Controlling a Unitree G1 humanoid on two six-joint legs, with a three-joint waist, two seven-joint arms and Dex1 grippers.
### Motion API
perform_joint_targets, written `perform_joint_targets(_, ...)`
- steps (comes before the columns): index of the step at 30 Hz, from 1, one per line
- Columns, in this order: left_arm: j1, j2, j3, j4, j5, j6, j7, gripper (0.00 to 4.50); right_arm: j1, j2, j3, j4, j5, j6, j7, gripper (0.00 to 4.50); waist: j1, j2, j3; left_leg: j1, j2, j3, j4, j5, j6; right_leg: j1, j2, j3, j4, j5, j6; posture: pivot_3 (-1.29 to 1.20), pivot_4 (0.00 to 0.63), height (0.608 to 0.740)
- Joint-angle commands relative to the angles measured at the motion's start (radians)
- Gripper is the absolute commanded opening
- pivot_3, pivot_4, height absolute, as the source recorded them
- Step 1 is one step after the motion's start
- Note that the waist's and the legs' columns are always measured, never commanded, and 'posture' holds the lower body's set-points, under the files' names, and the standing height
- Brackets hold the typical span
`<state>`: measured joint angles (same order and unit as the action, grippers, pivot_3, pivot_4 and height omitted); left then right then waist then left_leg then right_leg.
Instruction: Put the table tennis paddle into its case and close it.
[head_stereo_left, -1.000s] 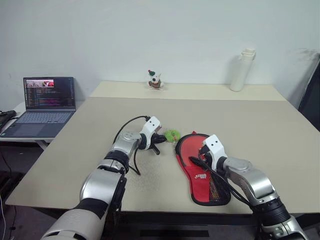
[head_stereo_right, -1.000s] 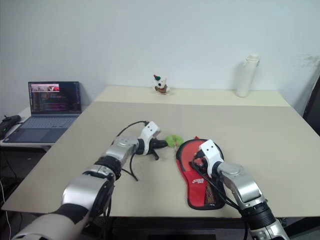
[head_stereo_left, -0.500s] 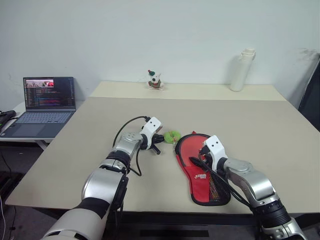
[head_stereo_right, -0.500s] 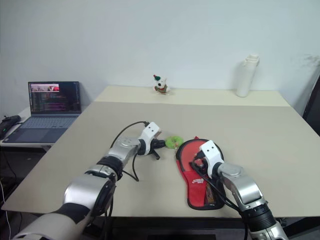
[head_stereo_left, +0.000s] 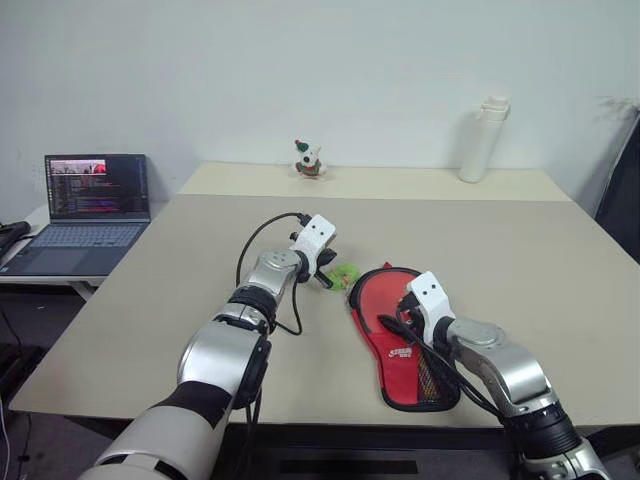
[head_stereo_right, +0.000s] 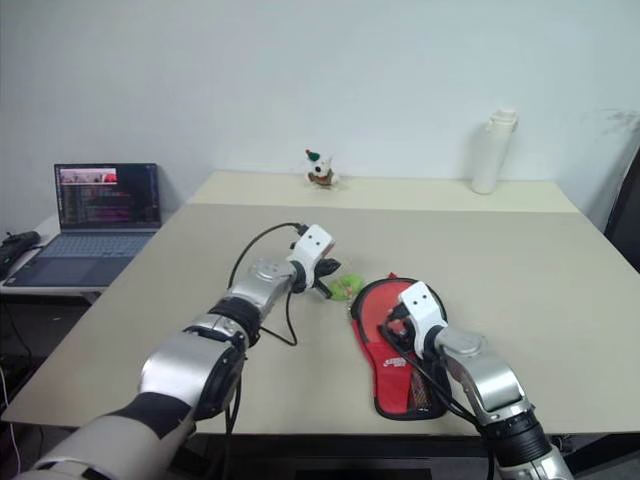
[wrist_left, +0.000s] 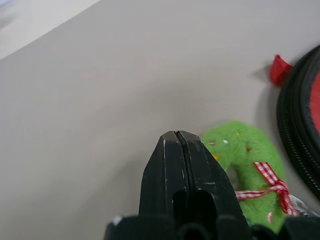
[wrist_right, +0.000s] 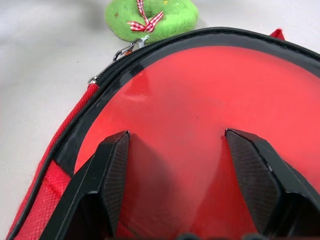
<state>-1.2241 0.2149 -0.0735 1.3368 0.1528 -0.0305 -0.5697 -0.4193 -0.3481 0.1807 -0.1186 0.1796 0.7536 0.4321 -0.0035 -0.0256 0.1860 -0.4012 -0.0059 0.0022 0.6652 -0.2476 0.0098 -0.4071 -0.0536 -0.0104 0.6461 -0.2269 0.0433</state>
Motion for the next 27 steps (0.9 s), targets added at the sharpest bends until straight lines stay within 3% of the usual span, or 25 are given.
perform_joint_targets(1, 0.001, 0.021, 0.01, -0.01, 0.001, -0.012, -0.038, 0.95, 0.033, -0.001, 0.007, 0.027, -0.008, 0.051, -0.002, 3.27, 0.0, 0.0, 0.0, 0.0, 0.0, 0.0, 0.0, 0.0, 0.0, 0.0, 0.0, 0.0, 0.0, 0.0, 0.0, 0.0, 0.15, 0.74)
perform_joint_targets(10, 0.029, 0.037, 0.023, -0.003, -0.005, 0.028, -0.017, 4.26, 0.024, 0.009, 0.014, 0.036, -0.01, 0.05, 0.002, 3.27, -0.001, -0.001, 0.0, 0.0, 0.0, 0.0, 0.0, 0.0, 0.0, 0.0, 0.0, 0.0, 0.0, 0.0, 0.0, 0.0, 0.15, 0.74)
perform_joint_targets(11, 0.035, 0.033, 0.022, -0.001, -0.004, 0.037, -0.021, 4.43, 0.023, 0.01, 0.015, 0.037, -0.01, 0.05, 0.002, 3.27, -0.001, -0.001, -0.001, 0.0, 0.0, 0.0, 0.0, 0.0, 0.0, 0.0, 0.0, 0.0, 0.0, 0.0, 0.0, 0.0, 0.15, 0.74)
perform_joint_targets(21, 0.115, -0.004, 0.006, 0.003, 0.012, 0.103, -0.122, 4.43, 0.032, 0.018, 0.02, 0.029, -0.012, 0.051, 0.0, 3.27, -0.002, -0.007, -0.012, 0.002, 0.0, 0.0, 0.0, 0.0, 0.0, 0.002, 0.0, 0.0, 0.0, 0.0, 0.0, 0.0, 0.15, 0.74)
perform_joint_targets(24, 0.127, -0.003, 0.0, 0.004, 0.017, 0.115, -0.14, 3.87, 0.037, 0.02, 0.019, 0.02, -0.012, 0.057, -0.002, 3.27, -0.002, -0.009, -0.017, 0.003, 0.0, 0.0, 0.0, 0.0, 0.0, 0.002, 0.0, 0.0, 0.0, 0.0, 0.0, 0.0, 0.15, 0.74)
perform_joint_targets(27, 0.145, 0.003, -0.014, -0.001, 0.027, 0.12, -0.173, 2.73, 0.039, 0.021, 0.018, 0.016, -0.012, 0.059, -0.004, 3.27, -0.002, -0.009, -0.02, 0.003, 0.0, 0.0, 0.0, 0.0, 0.0, 0.002, 0.0, 0.0, 0.0, 0.0, 0.0, 0.0, 0.15, 0.74)
